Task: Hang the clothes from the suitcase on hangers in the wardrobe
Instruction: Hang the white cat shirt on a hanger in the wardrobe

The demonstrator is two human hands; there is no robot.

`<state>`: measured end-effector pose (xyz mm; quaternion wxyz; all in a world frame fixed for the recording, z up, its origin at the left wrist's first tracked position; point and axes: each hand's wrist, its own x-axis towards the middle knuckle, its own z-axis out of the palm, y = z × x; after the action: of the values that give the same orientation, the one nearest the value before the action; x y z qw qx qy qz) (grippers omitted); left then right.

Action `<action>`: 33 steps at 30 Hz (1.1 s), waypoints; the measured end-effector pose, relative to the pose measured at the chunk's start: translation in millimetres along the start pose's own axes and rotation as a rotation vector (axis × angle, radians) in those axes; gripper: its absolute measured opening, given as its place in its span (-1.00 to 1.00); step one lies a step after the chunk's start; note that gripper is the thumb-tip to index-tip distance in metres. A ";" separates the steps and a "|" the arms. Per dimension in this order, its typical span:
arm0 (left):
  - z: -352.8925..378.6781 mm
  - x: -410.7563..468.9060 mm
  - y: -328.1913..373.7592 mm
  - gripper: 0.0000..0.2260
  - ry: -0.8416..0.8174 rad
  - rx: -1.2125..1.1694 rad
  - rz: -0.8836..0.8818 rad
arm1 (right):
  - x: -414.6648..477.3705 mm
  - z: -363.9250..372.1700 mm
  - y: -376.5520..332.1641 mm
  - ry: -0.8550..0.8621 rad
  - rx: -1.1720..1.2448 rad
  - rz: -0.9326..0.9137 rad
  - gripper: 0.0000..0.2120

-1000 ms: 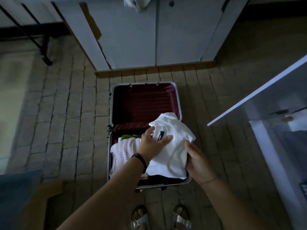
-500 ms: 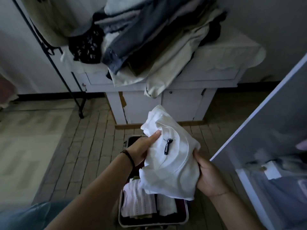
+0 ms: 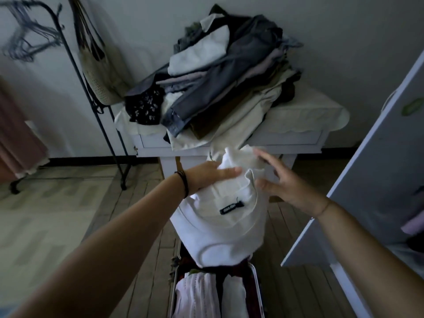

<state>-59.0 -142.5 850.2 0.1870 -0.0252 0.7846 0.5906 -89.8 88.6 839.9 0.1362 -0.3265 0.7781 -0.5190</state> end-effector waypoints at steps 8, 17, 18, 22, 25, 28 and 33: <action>-14.5 -6.9 -0.1 -0.51 -0.036 -0.073 0.019 | 18.1 10.5 -3.9 0.097 -0.285 -0.061 -0.32; -27.9 -3.5 -10.1 -0.45 0.085 -0.109 -0.019 | 23.7 14.6 -13.8 0.132 -0.016 -0.115 -0.54; -27.9 -2.7 -12.8 -0.45 0.103 -0.083 -0.028 | 24.7 14.5 -19.8 0.125 0.042 -0.122 -0.58; -25.5 -3.2 -21.6 -0.23 0.134 0.005 0.005 | 34.9 29.4 -42.4 0.202 0.303 -0.112 -0.72; -18.7 -7.1 -20.0 -0.25 0.036 -0.027 0.086 | 50.5 37.4 -51.4 0.368 0.577 -0.010 -0.89; -17.2 -14.3 -20.8 -0.33 -0.113 -0.118 0.100 | 64.5 40.2 -49.5 0.491 0.663 0.028 -0.92; -22.4 -20.0 -42.4 -0.45 -0.022 0.215 0.034 | 67.7 29.2 -34.0 0.615 0.733 0.093 -0.91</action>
<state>-35.2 -179.9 823.0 0.1873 0.0149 0.8416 0.5063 -112.0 15.3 866.6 0.0290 -0.0534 0.5619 -0.8250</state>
